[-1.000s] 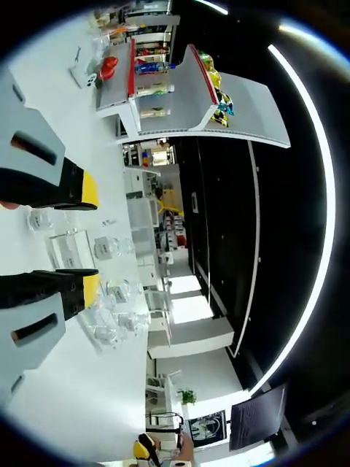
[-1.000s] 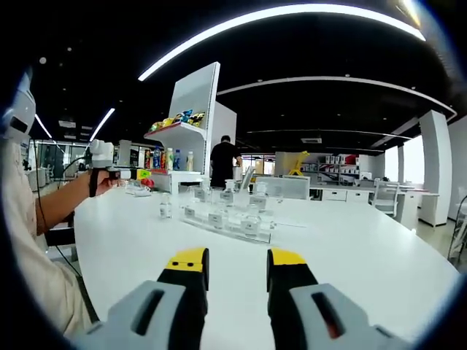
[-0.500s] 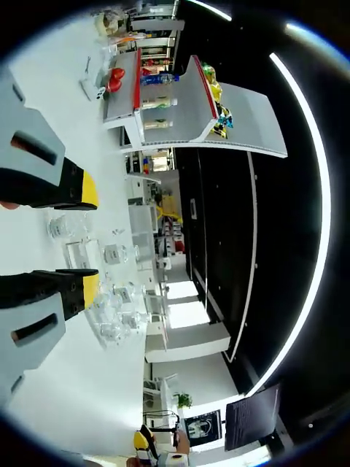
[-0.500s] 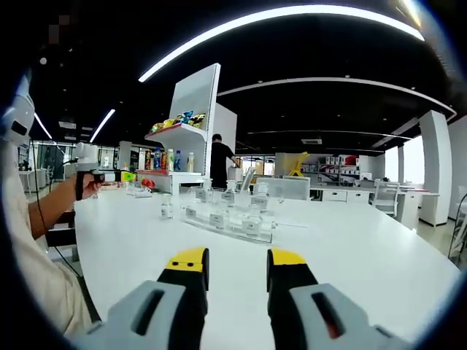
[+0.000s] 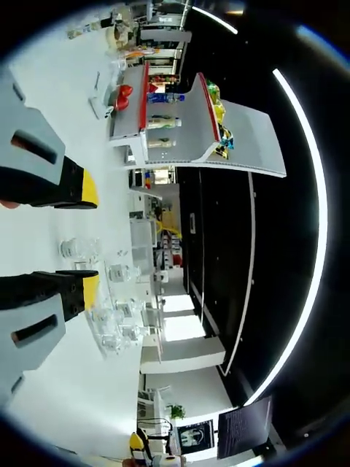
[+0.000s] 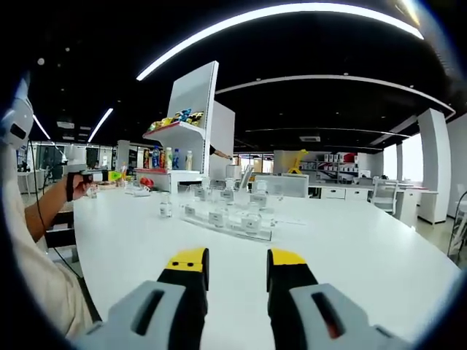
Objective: Identify the label on the chemical reagent bottle, grasp the chemical reagent bottle, and place it in the designated position on the reagent rack
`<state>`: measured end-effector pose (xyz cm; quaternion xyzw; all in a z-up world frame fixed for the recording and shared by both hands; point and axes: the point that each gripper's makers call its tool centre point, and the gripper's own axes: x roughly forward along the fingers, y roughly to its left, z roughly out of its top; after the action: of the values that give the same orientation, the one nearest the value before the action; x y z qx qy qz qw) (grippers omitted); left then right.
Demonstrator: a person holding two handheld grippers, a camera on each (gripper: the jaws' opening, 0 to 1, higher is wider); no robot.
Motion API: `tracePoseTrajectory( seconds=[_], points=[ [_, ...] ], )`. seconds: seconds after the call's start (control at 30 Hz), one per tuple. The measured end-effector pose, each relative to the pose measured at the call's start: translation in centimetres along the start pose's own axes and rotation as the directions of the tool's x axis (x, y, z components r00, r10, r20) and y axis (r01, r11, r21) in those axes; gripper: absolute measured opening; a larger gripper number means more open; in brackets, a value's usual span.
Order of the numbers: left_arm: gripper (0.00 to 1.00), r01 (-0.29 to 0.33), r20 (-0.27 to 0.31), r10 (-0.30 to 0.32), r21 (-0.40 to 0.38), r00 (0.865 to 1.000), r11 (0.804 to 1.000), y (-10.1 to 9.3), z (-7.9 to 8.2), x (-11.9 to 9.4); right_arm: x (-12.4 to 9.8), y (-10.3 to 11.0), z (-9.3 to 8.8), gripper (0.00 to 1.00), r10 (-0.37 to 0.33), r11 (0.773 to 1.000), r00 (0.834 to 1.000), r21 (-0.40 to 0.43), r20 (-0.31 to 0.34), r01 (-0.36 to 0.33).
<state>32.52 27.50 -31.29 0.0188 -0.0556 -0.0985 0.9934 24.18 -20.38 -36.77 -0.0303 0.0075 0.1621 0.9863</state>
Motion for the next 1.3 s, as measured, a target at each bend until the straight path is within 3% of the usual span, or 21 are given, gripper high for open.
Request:
tracePoseTrajectory(
  seconds=[0.37, 0.9, 1.3],
  points=[
    [0.35, 0.009, -0.021, -0.009, 0.010, 1.000, 1.000, -0.4, -1.0, 0.1, -0.3, 0.0, 0.0, 0.31, -0.002, 1.000, 1.000, 0.004, 0.008, 0.002],
    [0.36, 0.028, -0.022, -0.028, 0.021, 0.999, 0.999, -1.3, -0.9, -0.4, -1.2, -0.3, 0.1, 0.31, -0.018, 1.000, 1.000, 0.004, 0.020, 0.018],
    [0.36, 0.015, -0.029, -0.014, 0.017, 0.999, 1.000, -0.6, -1.1, -0.8, -1.3, -0.2, 0.3, 0.31, -0.019, 1.000, 1.000, -0.003, 0.022, 0.020]
  ],
)
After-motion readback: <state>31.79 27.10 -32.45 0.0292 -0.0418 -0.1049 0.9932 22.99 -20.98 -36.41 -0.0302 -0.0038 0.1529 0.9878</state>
